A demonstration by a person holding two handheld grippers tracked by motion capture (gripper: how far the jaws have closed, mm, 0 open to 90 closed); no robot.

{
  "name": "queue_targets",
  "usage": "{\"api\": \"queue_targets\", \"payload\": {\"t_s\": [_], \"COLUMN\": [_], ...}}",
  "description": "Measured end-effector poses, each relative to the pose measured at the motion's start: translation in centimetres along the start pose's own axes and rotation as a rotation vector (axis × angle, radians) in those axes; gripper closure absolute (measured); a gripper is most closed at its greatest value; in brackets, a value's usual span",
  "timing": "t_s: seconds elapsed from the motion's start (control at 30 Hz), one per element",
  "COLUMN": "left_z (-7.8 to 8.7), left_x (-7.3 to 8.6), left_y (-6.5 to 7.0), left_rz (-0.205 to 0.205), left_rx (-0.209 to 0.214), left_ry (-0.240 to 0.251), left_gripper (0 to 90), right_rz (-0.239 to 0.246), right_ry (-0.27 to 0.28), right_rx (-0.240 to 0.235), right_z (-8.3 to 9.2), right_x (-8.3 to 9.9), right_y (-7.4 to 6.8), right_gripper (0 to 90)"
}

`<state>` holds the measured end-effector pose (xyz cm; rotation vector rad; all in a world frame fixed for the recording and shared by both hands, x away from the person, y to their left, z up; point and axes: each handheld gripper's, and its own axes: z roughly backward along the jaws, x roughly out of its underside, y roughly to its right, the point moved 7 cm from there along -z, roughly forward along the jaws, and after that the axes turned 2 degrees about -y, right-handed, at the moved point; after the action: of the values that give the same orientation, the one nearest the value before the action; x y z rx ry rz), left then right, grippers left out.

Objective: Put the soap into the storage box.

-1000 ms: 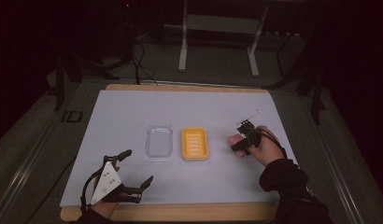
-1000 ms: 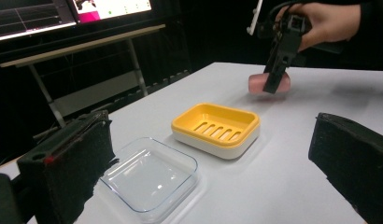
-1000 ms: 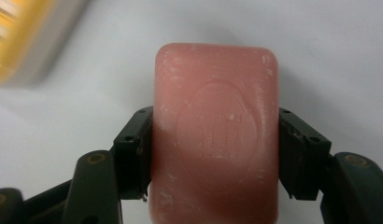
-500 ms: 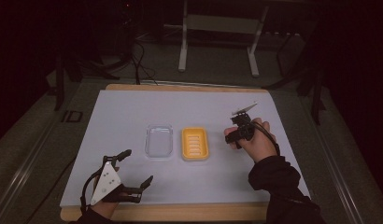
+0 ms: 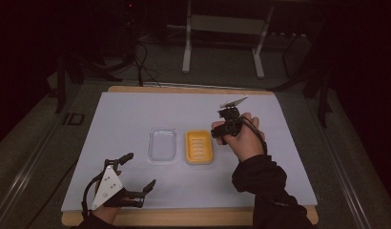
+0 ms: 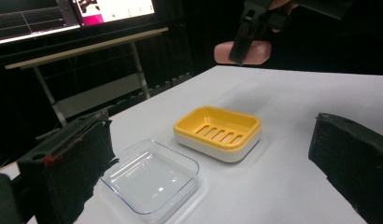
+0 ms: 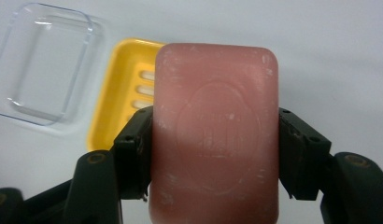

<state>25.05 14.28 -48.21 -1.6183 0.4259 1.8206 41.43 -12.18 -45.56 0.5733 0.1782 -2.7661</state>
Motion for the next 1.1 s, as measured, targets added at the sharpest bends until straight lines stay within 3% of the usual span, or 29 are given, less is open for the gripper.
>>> {"api": "queue_targets", "payload": {"t_s": [0.2,0.33,0.53,0.67,0.9,1.1], "left_z": [0.0,0.0,0.0,0.0,0.1,0.2], "left_x": [0.0,0.0,0.0,0.0,-0.1,-0.1], "left_y": [0.0,0.0,0.1,0.1,0.2,0.2], "left_rz": [-0.002,-0.001,-0.004,-0.003,-0.003,-0.006], "left_rx": [0.0,0.001,0.003,0.006,0.01,0.011], "left_ry": [-0.002,-0.002,-0.002,0.002,0.008,0.007], "left_gripper": [0.6,0.6,0.6,0.6,0.6,0.6], "right_rz": [0.005,-0.016,-0.06,-0.086,-0.102,-0.143], "right_ry": [0.019,0.049,0.086,0.098,0.118,0.141], "right_rx": [-0.019,-0.006,-0.047,-0.057,-0.023,-0.018], "right_z": [0.1,-0.2,-0.9,-1.5,-3.0,-4.9], "right_x": [-0.6,-0.8,-0.9,-0.9,-0.6,-0.1], "right_y": [-2.2,-3.4,-5.0,-5.5,-5.9,-5.6], "right_gripper": [37.8,37.8,37.9,37.8,37.8,37.8]}}
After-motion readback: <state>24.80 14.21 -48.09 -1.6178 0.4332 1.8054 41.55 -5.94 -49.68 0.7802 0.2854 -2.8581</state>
